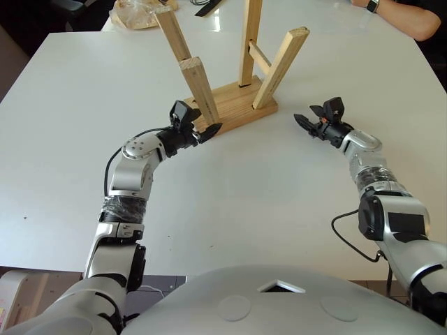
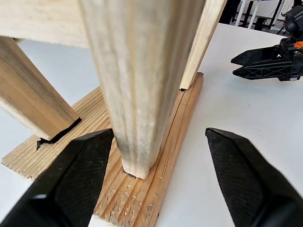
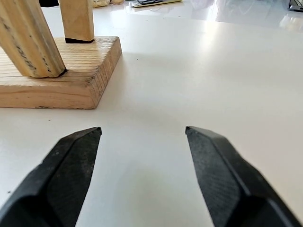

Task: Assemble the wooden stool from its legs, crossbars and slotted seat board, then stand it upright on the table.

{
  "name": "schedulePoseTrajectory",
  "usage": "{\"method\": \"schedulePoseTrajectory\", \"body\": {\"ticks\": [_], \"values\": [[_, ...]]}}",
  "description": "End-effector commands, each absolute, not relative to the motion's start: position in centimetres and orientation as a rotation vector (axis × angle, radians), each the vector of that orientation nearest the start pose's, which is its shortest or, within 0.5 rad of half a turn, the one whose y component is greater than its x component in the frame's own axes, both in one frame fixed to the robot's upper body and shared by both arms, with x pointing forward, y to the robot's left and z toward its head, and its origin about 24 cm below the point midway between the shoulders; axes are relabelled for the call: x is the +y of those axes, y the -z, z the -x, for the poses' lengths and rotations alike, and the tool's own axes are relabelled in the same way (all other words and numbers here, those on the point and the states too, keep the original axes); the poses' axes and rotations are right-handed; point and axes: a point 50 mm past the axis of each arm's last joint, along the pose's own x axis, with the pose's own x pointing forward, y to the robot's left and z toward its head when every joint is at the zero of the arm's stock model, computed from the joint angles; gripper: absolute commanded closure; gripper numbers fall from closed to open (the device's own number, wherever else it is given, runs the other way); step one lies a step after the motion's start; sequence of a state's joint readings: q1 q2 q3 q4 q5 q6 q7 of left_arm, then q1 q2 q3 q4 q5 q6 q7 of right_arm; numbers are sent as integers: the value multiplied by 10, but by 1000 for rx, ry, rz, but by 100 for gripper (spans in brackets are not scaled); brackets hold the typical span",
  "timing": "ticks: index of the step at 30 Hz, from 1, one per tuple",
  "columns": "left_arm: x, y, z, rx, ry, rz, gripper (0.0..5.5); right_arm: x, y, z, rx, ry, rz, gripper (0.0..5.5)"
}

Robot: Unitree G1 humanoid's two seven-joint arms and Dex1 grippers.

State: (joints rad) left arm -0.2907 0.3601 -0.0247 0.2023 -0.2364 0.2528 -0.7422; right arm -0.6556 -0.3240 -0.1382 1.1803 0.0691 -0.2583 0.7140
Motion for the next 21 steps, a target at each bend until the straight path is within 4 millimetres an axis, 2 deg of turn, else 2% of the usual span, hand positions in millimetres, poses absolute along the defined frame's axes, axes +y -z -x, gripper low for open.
{"method": "schedulePoseTrajectory", "body": {"ticks": [1, 12, 18, 21], "values": [[173, -66, -294, 195, 775, -56, 264, -213, -13, -333, 285, -509, 74, 220], [164, -75, -279, 184, 936, -92, 431, -225, -14, -330, 279, -472, 110, 220], [159, -81, -265, 182, 1041, -98, 439, -228, -15, -330, 272, -462, 120, 220], [153, -84, -241, 185, 1199, -142, 439, -231, -16, -329, 265, -460, 127, 220]]}}
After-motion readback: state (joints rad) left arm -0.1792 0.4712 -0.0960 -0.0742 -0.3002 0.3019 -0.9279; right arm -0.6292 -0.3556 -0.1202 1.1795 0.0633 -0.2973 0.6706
